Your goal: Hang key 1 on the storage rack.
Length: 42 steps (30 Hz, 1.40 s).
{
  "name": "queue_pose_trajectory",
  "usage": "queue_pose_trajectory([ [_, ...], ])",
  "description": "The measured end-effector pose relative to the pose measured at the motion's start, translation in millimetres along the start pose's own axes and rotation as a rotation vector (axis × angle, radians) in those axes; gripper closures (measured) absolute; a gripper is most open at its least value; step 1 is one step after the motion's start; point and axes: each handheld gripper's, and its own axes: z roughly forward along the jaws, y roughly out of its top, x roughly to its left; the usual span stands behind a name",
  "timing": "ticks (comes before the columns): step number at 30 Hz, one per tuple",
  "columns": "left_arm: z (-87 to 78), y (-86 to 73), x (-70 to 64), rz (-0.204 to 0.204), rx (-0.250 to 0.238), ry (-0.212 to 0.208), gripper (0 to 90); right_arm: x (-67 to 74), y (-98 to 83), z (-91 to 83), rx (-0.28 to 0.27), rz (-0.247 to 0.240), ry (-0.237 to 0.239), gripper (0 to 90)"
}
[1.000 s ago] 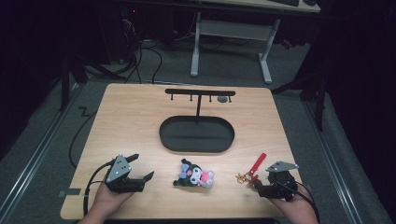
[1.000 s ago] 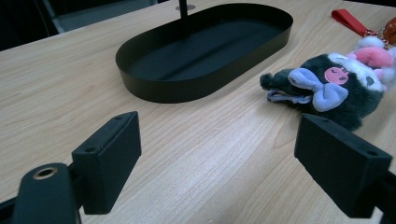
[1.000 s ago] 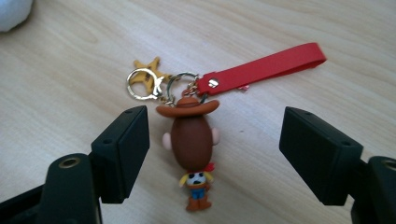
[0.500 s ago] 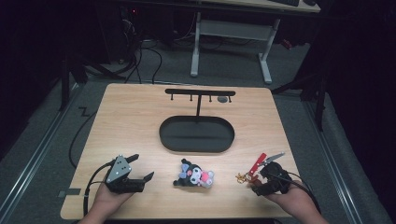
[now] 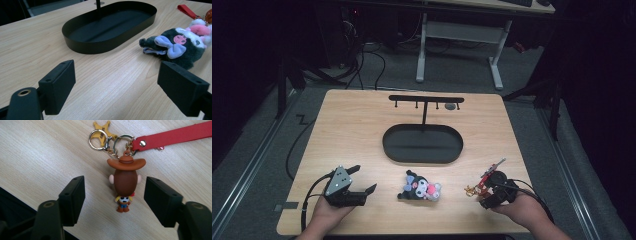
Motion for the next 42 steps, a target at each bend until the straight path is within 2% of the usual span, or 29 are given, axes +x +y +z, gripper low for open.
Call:
queue_pose_trajectory([
  [4, 0.0, -0.5, -0.3, 0.001, 0.002, -0.002, 15.5, 1.1, 2.1, 1.9, 0.027, 0.025, 0.004, 41.7],
  [7, -0.5, -0.5, 0.2, -0.001, -0.003, 0.001, 15.5, -0.4, 3.3, 2.8, 0.04, 0.02, -0.017, 42.8],
  [19, 0.4, 0.2, 0.2, 0.008, -0.001, 0.001, 15.5, -0.2, 7.3, 12.0, 0.111, 0.012, -0.016, 47.6],
  [25, -0.1, 0.6, 0.1, 0.011, -0.002, -0.002, 15.6, -0.3, 9.1, 12.6, 0.114, -0.001, -0.022, 49.6],
  [30, 0.0, 0.5, 0.6, 0.01, -0.006, 0.002, 15.5, 0.4, 11.0, 15.2, 0.125, -0.015, -0.049, 53.0],
  [42, -0.6, 1.0, -0.2, 0.011, -0.006, 0.0, 15.5, 1.7, 14.2, 27.5, 0.138, -0.037, -0.068, 55.8],
])
